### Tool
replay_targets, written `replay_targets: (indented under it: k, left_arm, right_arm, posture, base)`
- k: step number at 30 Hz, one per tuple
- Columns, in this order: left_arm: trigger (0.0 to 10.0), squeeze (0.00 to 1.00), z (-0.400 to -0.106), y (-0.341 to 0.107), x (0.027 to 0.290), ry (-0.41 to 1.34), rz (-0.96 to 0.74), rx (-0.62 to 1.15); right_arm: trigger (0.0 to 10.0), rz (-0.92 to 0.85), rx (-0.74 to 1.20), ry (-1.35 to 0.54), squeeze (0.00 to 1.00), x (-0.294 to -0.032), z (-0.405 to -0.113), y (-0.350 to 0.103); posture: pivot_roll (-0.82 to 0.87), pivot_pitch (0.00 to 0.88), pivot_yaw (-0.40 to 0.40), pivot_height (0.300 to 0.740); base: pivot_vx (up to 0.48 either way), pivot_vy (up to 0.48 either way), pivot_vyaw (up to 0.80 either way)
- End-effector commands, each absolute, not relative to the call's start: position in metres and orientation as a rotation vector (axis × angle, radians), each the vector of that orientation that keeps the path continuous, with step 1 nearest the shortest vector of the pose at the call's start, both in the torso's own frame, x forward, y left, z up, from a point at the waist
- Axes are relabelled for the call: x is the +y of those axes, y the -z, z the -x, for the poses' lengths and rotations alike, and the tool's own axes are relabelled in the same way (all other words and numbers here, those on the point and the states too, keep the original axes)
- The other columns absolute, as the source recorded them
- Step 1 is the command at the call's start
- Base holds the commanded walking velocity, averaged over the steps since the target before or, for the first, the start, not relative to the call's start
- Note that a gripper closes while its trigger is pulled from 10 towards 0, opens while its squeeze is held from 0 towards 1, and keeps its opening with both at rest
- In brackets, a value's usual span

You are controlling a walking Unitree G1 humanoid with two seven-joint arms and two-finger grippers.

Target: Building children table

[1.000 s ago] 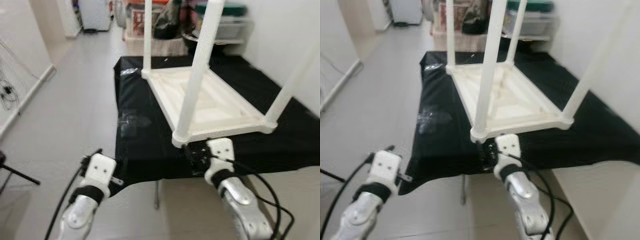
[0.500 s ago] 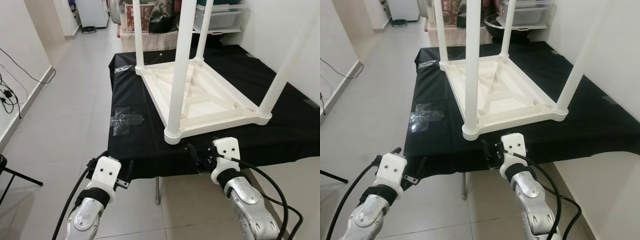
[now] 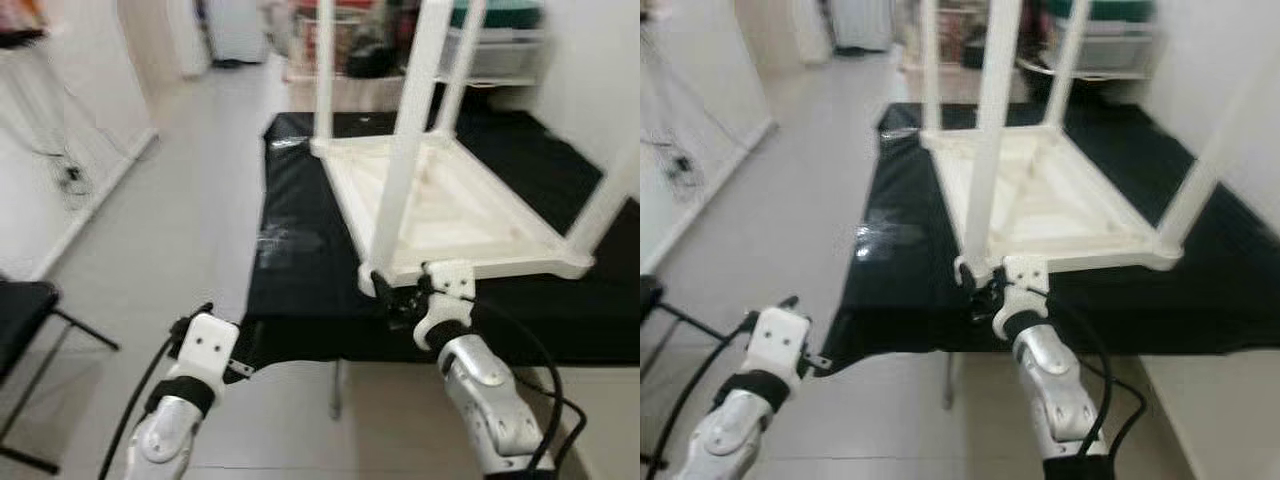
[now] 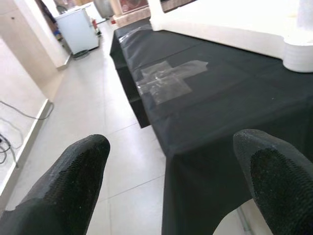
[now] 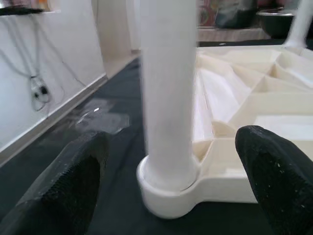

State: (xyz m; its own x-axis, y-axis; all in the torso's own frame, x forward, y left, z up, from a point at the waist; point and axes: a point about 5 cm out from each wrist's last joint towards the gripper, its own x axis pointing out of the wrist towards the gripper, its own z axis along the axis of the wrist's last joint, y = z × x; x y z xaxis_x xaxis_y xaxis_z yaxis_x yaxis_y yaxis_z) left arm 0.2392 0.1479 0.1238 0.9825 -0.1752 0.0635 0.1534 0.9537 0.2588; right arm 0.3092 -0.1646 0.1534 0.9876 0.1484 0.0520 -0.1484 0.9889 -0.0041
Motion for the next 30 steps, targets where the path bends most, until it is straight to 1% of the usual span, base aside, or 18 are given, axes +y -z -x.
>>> replay_targets:
  k: [1, 7, 9, 10, 16, 17, 19, 20, 22, 23, 24, 26, 27, 28, 29, 30]
  left_arm:
    - [10.0, 0.00, -0.238, -0.125, 0.149, 0.177, -0.271, -0.089]
    - [10.0, 0.00, -0.237, -0.126, 0.149, 0.179, -0.273, -0.089]
    - [10.0, 0.00, -0.236, -0.127, 0.149, 0.182, -0.276, -0.088]
    - [10.0, 0.00, -0.236, -0.127, 0.149, 0.182, -0.276, -0.088]
    - [10.0, 0.00, -0.233, -0.128, 0.149, 0.184, -0.281, -0.087]
    - [10.0, 0.00, -0.233, -0.128, 0.149, 0.184, -0.281, -0.087]
    - [10.0, 0.00, -0.233, -0.128, 0.149, 0.185, -0.281, -0.085]
    - [10.0, 0.00, -0.233, -0.128, 0.149, 0.185, -0.281, -0.085]
    - [10.0, 0.00, -0.232, -0.128, 0.149, 0.187, -0.281, -0.084]
    - [10.0, 0.00, -0.232, -0.128, 0.148, 0.187, -0.280, -0.083]
    - [10.0, 0.00, -0.232, -0.128, 0.148, 0.187, -0.280, -0.083]
    - [10.0, 0.00, -0.231, -0.128, 0.148, 0.187, -0.280, -0.081]
    - [10.0, 0.00, -0.231, -0.128, 0.148, 0.187, -0.280, -0.081]
    - [10.0, 0.00, -0.231, -0.128, 0.148, 0.187, -0.280, -0.080]
    - [10.0, 0.00, -0.231, -0.128, 0.148, 0.187, -0.280, -0.080]
    - [10.0, 0.00, -0.231, -0.128, 0.148, 0.186, -0.279, -0.079]
  right_arm:
    - [10.0, -0.020, -0.037, -0.127, 0.00, -0.166, -0.315, -0.153]
    - [10.0, -0.010, -0.038, -0.123, 0.00, -0.165, -0.325, -0.157]
    - [10.0, -0.007, -0.041, -0.141, 0.00, -0.158, -0.334, -0.162]
    - [10.0, -0.007, -0.041, -0.141, 0.00, -0.158, -0.334, -0.162]
    - [10.0, -0.022, -0.048, -0.258, 0.00, -0.137, -0.341, -0.168]
    - [10.0, -0.022, -0.048, -0.258, 0.00, -0.137, -0.341, -0.168]
    - [10.0, -0.022, -0.047, -0.300, 0.00, -0.126, -0.342, -0.169]
    - [10.0, -0.022, -0.047, -0.300, 0.00, -0.126, -0.342, -0.169]
    - [10.0, -0.027, -0.052, -0.343, 0.00, -0.115, -0.342, -0.171]
    - [10.0, -0.033, -0.057, -0.379, 0.00, -0.105, -0.342, -0.173]
    - [10.0, -0.033, -0.057, -0.379, 0.00, -0.105, -0.342, -0.173]
    - [10.0, -0.046, -0.079, -0.487, 0.00, -0.076, -0.340, -0.182]
    - [10.0, -0.046, -0.079, -0.487, 0.00, -0.076, -0.340, -0.182]
    - [10.0, -0.050, -0.088, -0.525, 0.00, -0.065, -0.338, -0.185]
    - [10.0, -0.050, -0.088, -0.525, 0.00, -0.065, -0.338, -0.185]
    - [10.0, -0.059, -0.102, -0.570, 0.00, -0.052, -0.335, -0.191]
  posture:
    - [-0.02, 0.057, -0.020, 0.740]
    - [-0.01, 0.064, -0.017, 0.740]
    - [0.00, 0.071, -0.015, 0.740]
    - [0.00, 0.071, -0.015, 0.740]
    - [0.01, 0.085, -0.018, 0.740]
    - [0.01, 0.085, -0.018, 0.740]
    - [0.02, 0.090, -0.016, 0.740]
    - [0.02, 0.090, -0.016, 0.740]
    - [0.02, 0.094, -0.017, 0.740]
    - [0.02, 0.097, -0.017, 0.740]
    - [0.02, 0.097, -0.017, 0.740]
    - [0.03, 0.101, -0.019, 0.740]
    - [0.03, 0.101, -0.019, 0.740]
    - [0.03, 0.101, -0.019, 0.740]
    - [0.03, 0.101, -0.019, 0.740]
    - [0.02, 0.104, -0.023, 0.740]
  base:
    - [0.000, 0.000, 0.00]
    - [0.000, 0.000, 0.00]
    - [0.000, 0.000, 0.00]
    - [0.000, 0.000, 0.00]
    - [0.000, 0.000, 0.00]
    - [0.000, 0.000, 0.00]
    - [0.000, 0.000, 0.00]
    - [0.000, 0.000, 0.00]
    - [0.000, 0.000, 0.00]
    - [0.000, 0.000, 0.00]
    - [0.000, 0.000, 0.00]
    - [0.000, 0.000, 0.00]
    - [0.000, 0.000, 0.00]
    - [0.000, 0.000, 0.00]
    - [0.000, 0.000, 0.00]
    - [0.000, 0.000, 0.00]
